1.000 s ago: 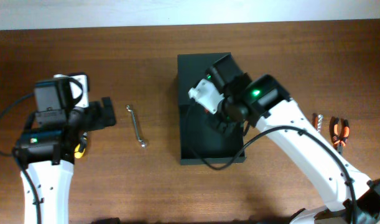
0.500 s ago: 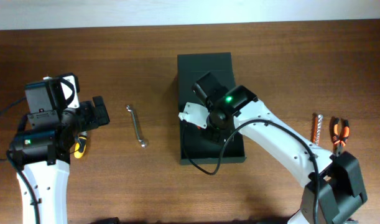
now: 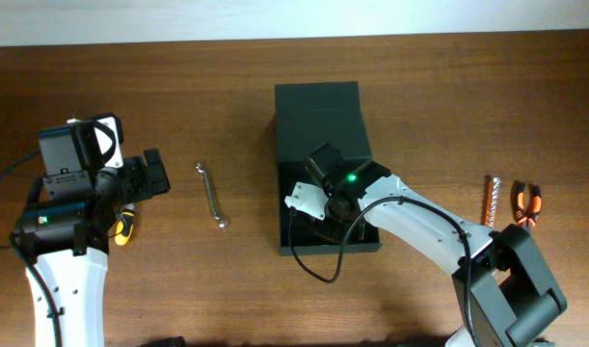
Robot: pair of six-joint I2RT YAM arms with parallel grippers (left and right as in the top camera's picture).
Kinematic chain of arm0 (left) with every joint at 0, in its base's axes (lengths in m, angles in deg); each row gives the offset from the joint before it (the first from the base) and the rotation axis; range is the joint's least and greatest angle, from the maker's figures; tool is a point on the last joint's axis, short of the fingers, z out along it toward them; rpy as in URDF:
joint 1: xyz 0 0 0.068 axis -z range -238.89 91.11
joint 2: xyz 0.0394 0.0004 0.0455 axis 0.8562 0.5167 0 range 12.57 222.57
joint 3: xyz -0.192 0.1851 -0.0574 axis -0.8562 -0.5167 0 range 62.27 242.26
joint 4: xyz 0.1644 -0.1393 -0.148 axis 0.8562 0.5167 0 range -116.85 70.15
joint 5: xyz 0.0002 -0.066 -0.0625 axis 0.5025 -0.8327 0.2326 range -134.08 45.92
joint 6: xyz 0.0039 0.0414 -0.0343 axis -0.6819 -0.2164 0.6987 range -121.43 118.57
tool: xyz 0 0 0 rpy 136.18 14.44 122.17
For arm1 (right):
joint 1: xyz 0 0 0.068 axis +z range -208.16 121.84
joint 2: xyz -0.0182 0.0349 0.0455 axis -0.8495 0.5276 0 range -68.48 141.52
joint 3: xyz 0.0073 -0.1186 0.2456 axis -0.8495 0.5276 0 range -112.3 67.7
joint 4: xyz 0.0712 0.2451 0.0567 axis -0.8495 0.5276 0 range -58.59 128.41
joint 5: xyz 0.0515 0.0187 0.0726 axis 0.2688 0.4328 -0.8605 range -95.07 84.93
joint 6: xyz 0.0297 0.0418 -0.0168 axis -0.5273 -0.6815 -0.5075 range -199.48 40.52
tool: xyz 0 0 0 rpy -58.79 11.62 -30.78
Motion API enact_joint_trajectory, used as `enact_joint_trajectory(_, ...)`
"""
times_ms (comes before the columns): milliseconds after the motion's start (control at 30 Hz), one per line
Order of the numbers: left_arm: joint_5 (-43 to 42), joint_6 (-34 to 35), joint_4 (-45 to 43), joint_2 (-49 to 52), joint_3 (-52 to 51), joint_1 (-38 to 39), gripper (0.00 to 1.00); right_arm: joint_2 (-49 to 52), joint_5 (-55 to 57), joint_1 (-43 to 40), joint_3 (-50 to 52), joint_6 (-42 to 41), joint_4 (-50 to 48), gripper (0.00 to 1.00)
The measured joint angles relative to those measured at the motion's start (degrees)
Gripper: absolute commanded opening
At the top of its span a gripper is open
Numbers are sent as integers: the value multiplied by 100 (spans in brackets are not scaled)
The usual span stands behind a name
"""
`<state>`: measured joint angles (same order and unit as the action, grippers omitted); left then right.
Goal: Pack container
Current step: 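Carry the red pliers with the right gripper into the green box and release, then move the right gripper back over the orange socket rail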
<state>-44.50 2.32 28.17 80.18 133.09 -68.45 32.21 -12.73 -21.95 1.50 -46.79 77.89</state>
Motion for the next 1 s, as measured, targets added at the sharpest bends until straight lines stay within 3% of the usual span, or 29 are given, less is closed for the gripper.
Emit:
enact_joint_trajectory(67,0,-2,0,0,0,0,99,0,-20,0,0,-50,-28,58)
enact_joint_trajectory(367,2,-2,0,0,0,0,99,0,-55,-13,-120,-358,-31,61)
enact_joint_trajectory(567,2,0,0,0,2,0,99,-2,323,-317,-1746,-1226,846,68)
enact_joint_trajectory(700,2,-2,2,0,2,0,99,-44,675,-1064,-3390,-2138,1930,87)
enact_joint_trajectory(867,0,0,2,0,2,0,99,-260,935,-2625,-4601,-3014,3265,88)
enact_joint_trajectory(1000,0,0,2,0,4,0,99,-334,1036,-3722,-4690,-3366,3901,94)
